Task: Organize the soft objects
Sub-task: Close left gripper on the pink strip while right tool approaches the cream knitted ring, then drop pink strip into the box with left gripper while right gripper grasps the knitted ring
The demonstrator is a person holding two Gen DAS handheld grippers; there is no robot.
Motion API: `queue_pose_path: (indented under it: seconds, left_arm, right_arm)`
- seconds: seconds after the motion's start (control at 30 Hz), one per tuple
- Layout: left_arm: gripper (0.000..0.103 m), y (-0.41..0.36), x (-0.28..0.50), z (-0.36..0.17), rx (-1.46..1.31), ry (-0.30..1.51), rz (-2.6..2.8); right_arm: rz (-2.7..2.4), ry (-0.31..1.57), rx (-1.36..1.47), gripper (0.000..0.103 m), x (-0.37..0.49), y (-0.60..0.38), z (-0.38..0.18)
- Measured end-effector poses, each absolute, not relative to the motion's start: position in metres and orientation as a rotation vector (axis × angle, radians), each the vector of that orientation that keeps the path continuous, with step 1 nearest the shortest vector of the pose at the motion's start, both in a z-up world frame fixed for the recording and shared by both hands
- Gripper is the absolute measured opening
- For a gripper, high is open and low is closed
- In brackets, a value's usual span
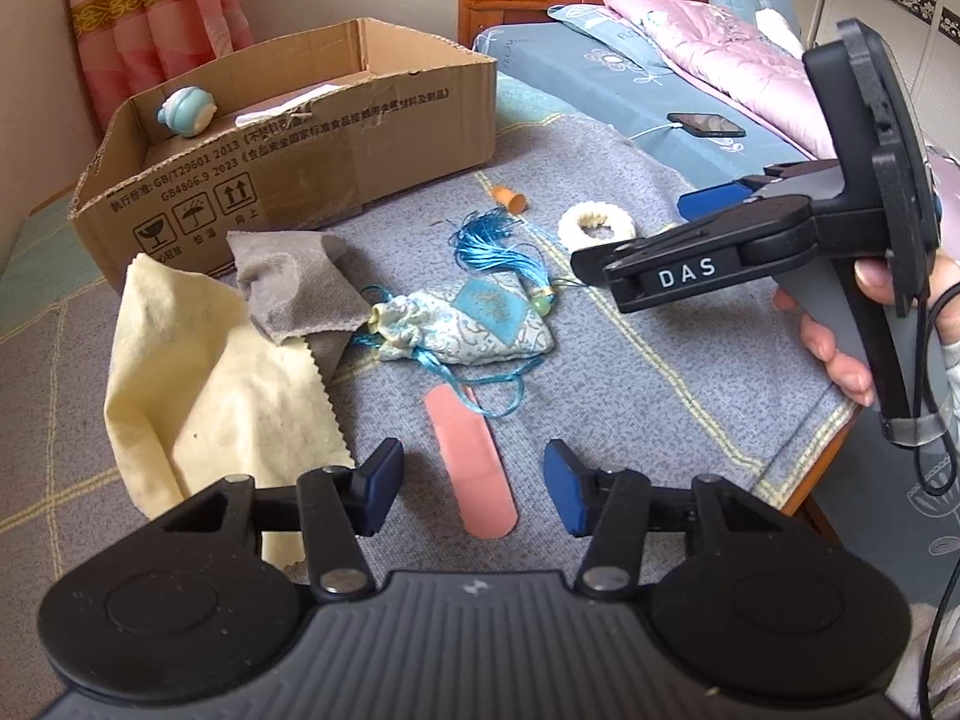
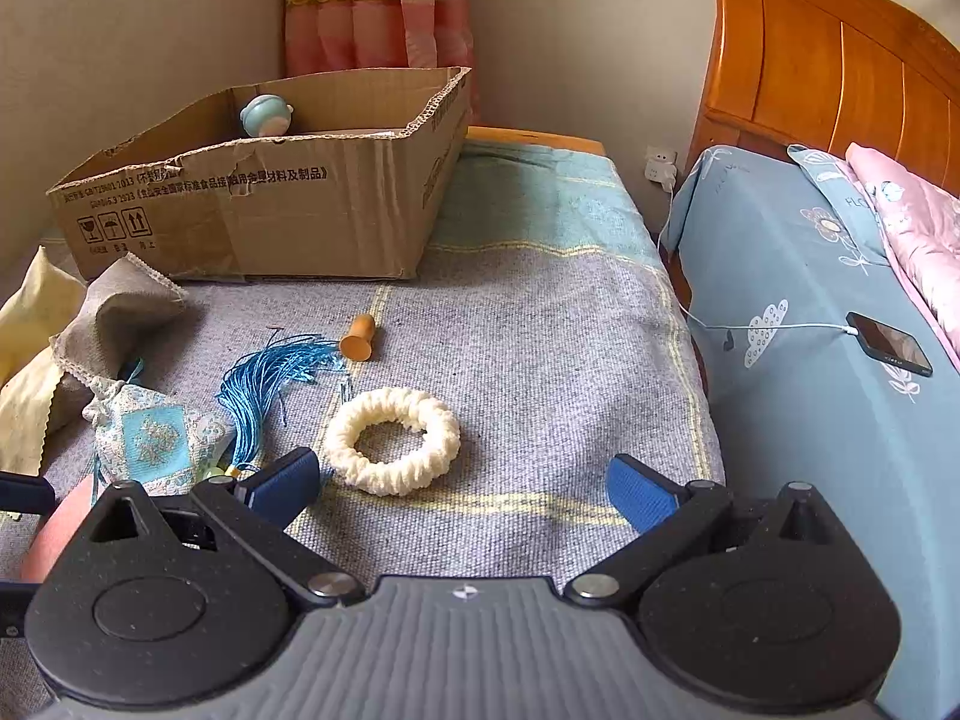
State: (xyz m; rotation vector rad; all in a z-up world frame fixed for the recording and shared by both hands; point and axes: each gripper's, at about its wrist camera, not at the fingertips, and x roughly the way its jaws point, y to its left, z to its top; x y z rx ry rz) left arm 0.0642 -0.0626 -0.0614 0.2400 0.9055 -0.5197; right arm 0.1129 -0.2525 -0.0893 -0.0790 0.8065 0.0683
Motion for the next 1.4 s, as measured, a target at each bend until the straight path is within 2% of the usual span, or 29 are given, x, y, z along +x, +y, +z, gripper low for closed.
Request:
queue_pose_path:
  seconds: [0.37, 0.6, 0.67, 0.73, 0.9, 1.2, 1.27, 1.33, 1.4]
  left_arm:
    - [0.05, -0.055, 0.055, -0.056, 0.338, 0.883, -0.467]
    - [0.035, -0.063, 0.058, -0.059, 0.293, 0.873, -0.498]
    - [0.025, -0.061, 0.059, -0.059, 0.264, 0.882, -0.515]
    - [0.021, -0.06, 0.059, -0.059, 0.252, 0.881, -0.516]
    - [0.02, -0.057, 0.061, -0.06, 0.243, 0.878, -0.501]
    - [0.018, -0.058, 0.062, -0.061, 0.233, 0.879, -0.5]
    - [0.017, -0.057, 0.061, -0.06, 0.228, 0.88, -0.502]
    - [0.017, -0.055, 0.061, -0.06, 0.223, 0.881, -0.503]
    - [0.017, -0.054, 0.062, -0.06, 0.221, 0.883, -0.5]
  right_arm:
    - [0.068, 0.805, -0.079, 0.103, 0.113, -0.252, -0.089]
    - [0.07, 0.807, -0.082, 0.103, 0.113, -0.251, -0.089]
    - [0.076, 0.805, -0.084, 0.103, 0.112, -0.251, -0.089]
    - [0.08, 0.804, -0.086, 0.103, 0.112, -0.251, -0.089]
    - [0.116, 0.784, -0.124, 0.1, 0.106, -0.246, -0.088]
    - [0.192, 0.745, -0.151, 0.08, 0.107, -0.238, -0.086]
    - [0.197, 0.74, -0.149, 0.062, 0.109, -0.238, -0.085]
    - [0.193, 0.744, -0.145, 0.052, 0.11, -0.237, -0.083]
    - [0.18, 0.745, -0.153, 0.051, 0.111, -0.237, -0.083]
